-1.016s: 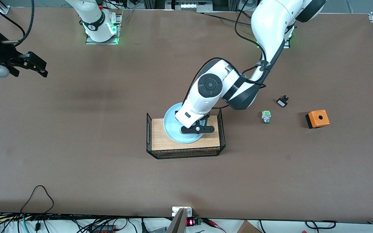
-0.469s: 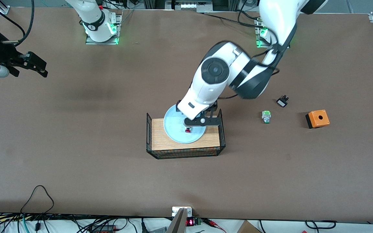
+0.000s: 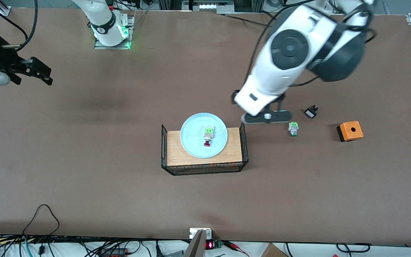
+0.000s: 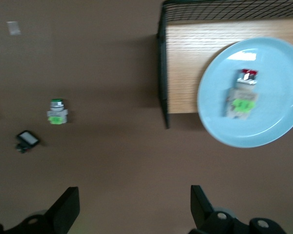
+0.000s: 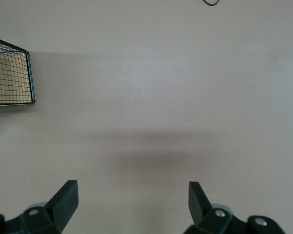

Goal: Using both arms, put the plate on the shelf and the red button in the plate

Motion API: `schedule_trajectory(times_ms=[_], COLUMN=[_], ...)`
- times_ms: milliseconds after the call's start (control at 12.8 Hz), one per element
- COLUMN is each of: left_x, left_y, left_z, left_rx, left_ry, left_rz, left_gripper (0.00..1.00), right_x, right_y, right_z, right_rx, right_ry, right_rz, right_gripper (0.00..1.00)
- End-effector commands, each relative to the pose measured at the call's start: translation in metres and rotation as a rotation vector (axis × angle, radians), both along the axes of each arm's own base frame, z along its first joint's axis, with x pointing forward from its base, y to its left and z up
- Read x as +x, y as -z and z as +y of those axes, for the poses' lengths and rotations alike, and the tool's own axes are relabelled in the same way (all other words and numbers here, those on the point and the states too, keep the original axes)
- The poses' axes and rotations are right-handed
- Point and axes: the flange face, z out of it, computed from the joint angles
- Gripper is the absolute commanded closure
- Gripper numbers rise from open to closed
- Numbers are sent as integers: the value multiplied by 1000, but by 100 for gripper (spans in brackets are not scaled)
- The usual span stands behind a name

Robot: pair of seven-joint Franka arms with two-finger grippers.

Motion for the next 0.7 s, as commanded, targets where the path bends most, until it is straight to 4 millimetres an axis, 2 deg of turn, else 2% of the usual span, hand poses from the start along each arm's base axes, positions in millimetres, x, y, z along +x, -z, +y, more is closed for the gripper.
schedule_trajectory(times_ms=[0, 78, 312, 391, 625], left_x=[9, 11, -5, -18, -45], left_y=[-21, -35, -42, -42, -51], left_z=[73, 103, 177, 186, 243], left_rx=[6, -13, -26, -16, 20], left_ry=[89, 140, 226, 227, 119], left_rz=[42, 30, -37, -66, -150], left_gripper=[0, 0, 0, 0, 0], right_x=[-3, -3, -4, -4, -4], right_y=[-3, -3, -2, -2, -1], right_z=[-1, -1, -1, -1, 0], right_rx=[-4, -4, -3, -3, -3], right_ry=[0, 0, 0, 0, -2], right_rz=[-3, -3, 3, 4, 9], right_gripper=[0, 0, 0, 0, 0])
